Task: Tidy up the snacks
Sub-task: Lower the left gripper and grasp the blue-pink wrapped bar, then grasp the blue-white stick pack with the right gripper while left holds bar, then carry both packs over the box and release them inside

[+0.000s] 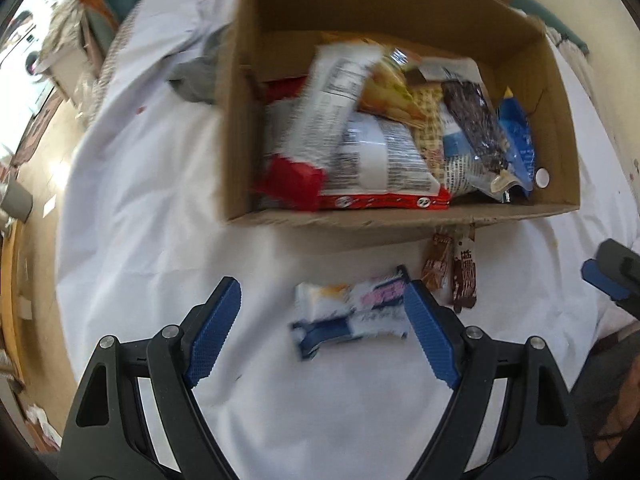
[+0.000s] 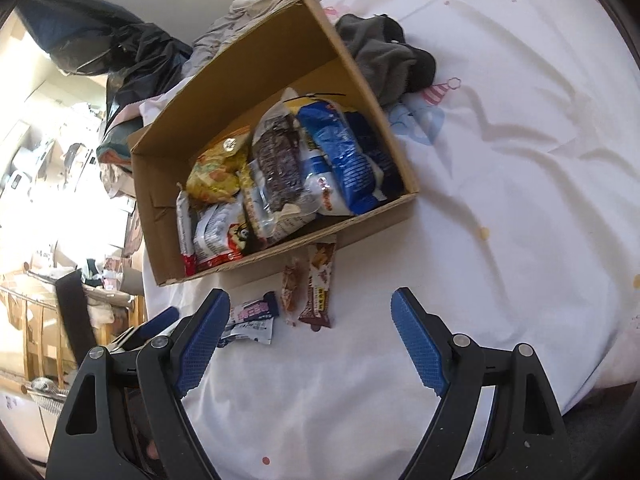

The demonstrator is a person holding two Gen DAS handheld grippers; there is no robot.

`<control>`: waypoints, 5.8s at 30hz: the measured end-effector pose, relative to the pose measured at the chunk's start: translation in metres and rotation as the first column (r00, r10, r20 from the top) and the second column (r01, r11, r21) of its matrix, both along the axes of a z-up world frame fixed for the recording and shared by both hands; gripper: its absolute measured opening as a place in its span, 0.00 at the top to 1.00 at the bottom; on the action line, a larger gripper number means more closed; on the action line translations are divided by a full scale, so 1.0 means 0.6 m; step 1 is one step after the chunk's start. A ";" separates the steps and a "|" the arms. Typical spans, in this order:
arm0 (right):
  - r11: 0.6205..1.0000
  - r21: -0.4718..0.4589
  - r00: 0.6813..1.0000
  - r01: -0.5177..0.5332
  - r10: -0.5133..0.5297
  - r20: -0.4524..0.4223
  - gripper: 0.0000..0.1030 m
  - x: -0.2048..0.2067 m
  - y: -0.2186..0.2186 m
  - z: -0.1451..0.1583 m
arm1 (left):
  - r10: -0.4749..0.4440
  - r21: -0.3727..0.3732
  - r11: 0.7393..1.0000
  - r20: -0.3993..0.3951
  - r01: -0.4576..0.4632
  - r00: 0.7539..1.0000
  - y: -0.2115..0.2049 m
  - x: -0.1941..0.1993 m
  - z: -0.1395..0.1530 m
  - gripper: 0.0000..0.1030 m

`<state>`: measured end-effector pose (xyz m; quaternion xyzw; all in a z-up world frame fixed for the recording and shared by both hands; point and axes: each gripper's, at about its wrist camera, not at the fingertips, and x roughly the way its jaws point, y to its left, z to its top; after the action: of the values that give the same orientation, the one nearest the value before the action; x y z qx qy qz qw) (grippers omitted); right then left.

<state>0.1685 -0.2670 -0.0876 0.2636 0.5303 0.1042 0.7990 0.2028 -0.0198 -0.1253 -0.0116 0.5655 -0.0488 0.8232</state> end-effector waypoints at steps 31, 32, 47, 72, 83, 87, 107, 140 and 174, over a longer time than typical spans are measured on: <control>1.000 0.007 0.999 -0.028 0.028 -0.039 0.17 0.012 0.022 -0.012 | -0.110 -0.131 0.988 -0.248 0.080 0.962 -0.019 -0.047 -0.049 0.92; 1.000 0.006 0.999 -0.029 0.029 -0.040 0.17 0.012 0.022 -0.013 | -0.088 -0.139 0.989 -0.240 0.056 0.967 -0.012 -0.040 -0.047 0.81; 0.998 -0.048 0.997 0.031 -0.034 -0.064 0.17 0.015 -0.004 -0.026 | 0.072 -0.084 0.992 -0.214 -0.092 0.974 0.004 0.033 -0.072 0.87; 0.724 -0.273 0.772 -0.633 0.619 -0.147 0.19 -0.022 0.293 -0.076 | 0.164 0.033 0.986 -0.099 -0.161 0.982 0.158 -0.094 0.059 0.87; 0.633 -0.295 0.690 -0.716 0.706 -0.159 0.31 -0.035 0.370 -0.112 | 0.111 0.075 0.992 -0.081 -0.105 0.991 0.133 -0.091 0.054 0.87; 0.570 -0.355 0.650 -0.741 0.742 -0.164 0.84 -0.054 0.384 -0.123 | 0.125 0.074 0.990 -0.069 -0.120 0.990 0.135 -0.088 0.058 0.87; 0.789 -0.235 0.805 -0.568 0.592 0.042 0.84 -0.054 0.232 0.001 | 0.130 0.093 0.987 -0.006 -0.129 0.992 0.115 -0.086 0.060 0.87; 0.975 -0.015 0.939 -0.221 0.216 0.267 0.84 0.136 0.063 0.098 | 0.044 -0.038 0.999 0.251 -0.035 0.967 0.031 0.062 0.175 0.87; 0.977 0.038 0.967 -0.210 0.202 0.158 0.80 0.162 0.092 0.017 | 0.018 -0.105 0.994 0.250 0.009 0.968 0.006 0.090 0.132 0.86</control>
<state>0.2657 -0.2116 -0.0777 0.2200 0.4887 0.2213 0.8148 0.2566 -0.0161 -0.0460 -0.0502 0.4534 -0.0777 0.8865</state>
